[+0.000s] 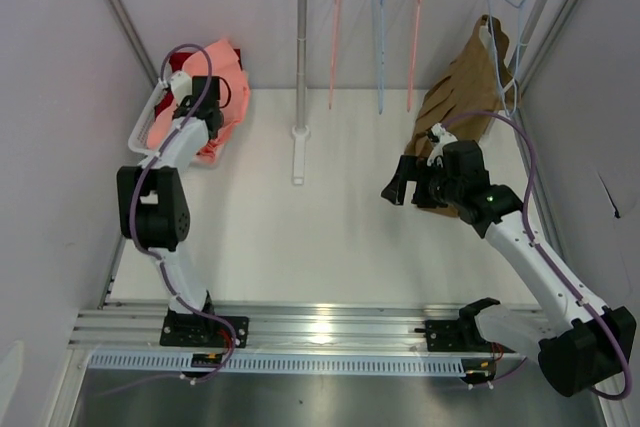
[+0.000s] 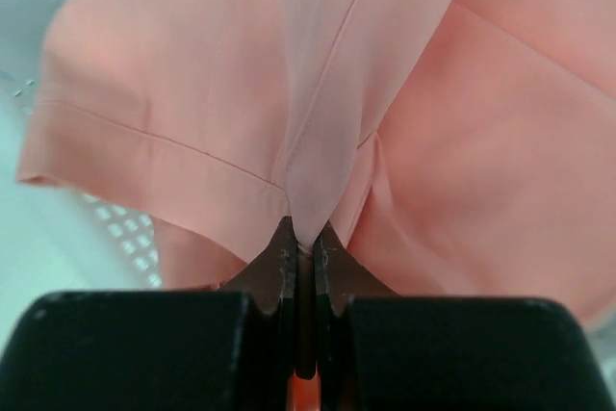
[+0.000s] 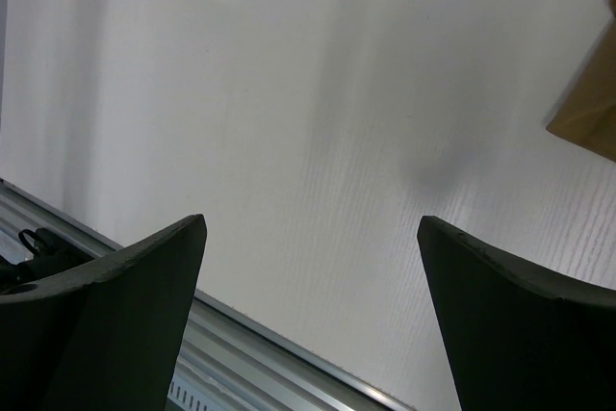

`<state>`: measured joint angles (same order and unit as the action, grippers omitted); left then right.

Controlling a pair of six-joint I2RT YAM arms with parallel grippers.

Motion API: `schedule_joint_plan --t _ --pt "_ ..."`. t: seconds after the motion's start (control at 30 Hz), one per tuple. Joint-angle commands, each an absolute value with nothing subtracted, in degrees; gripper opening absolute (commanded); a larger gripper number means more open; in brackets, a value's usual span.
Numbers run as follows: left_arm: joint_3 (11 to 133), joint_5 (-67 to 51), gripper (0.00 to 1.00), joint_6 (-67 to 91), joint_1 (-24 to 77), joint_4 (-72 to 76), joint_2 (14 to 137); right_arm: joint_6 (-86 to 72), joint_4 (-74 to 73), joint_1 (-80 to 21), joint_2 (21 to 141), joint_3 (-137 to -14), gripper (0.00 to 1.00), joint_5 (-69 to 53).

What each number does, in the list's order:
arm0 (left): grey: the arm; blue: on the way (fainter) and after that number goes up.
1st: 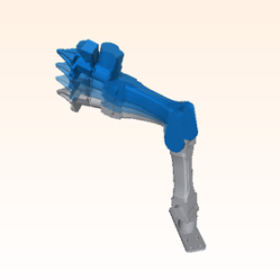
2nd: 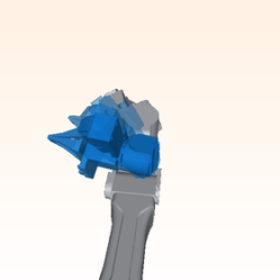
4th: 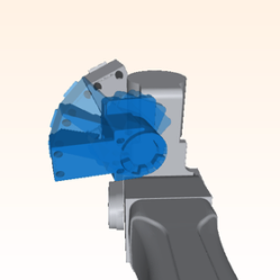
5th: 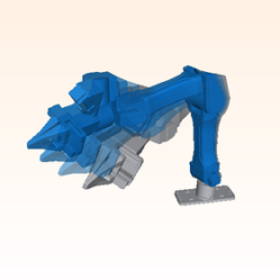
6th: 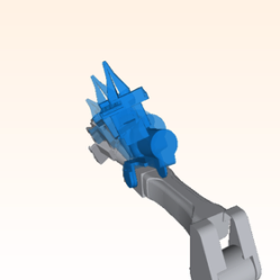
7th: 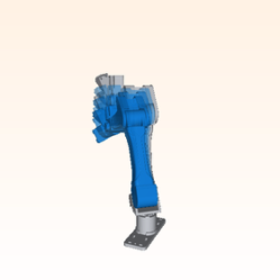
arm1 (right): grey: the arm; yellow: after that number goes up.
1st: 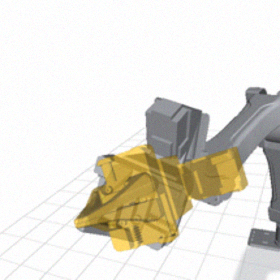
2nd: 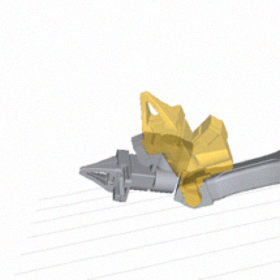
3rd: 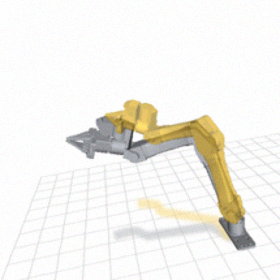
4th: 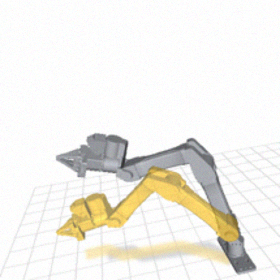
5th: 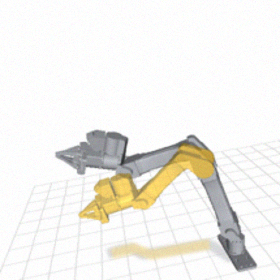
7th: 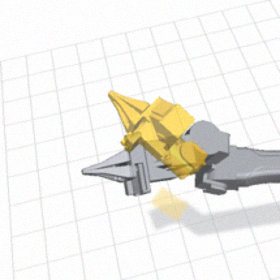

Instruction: Place the skirt on the hanger

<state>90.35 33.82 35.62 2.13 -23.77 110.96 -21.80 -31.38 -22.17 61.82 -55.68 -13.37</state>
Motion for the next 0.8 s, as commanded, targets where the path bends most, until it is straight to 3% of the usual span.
schedule_joint_plan --t 0.0,0.5,0.77 --pt "82.4 32.5 0.0 35.2 4.7 -12.1 99.2 -21.0 -29.4 -22.6 61.0 -57.5 0.99 -13.0" --pt "78.4 39.0 0.0 26.8 23.0 -12.9 70.9 -21.2 -29.9 -22.7 57.1 -59.5 1.0 -12.2" --pt "86.1 47.5 0.0 26.3 36.9 -26.4 67.9 -22.5 -26.0 -28.2 54.9 -60.9 1.0 -13.1"
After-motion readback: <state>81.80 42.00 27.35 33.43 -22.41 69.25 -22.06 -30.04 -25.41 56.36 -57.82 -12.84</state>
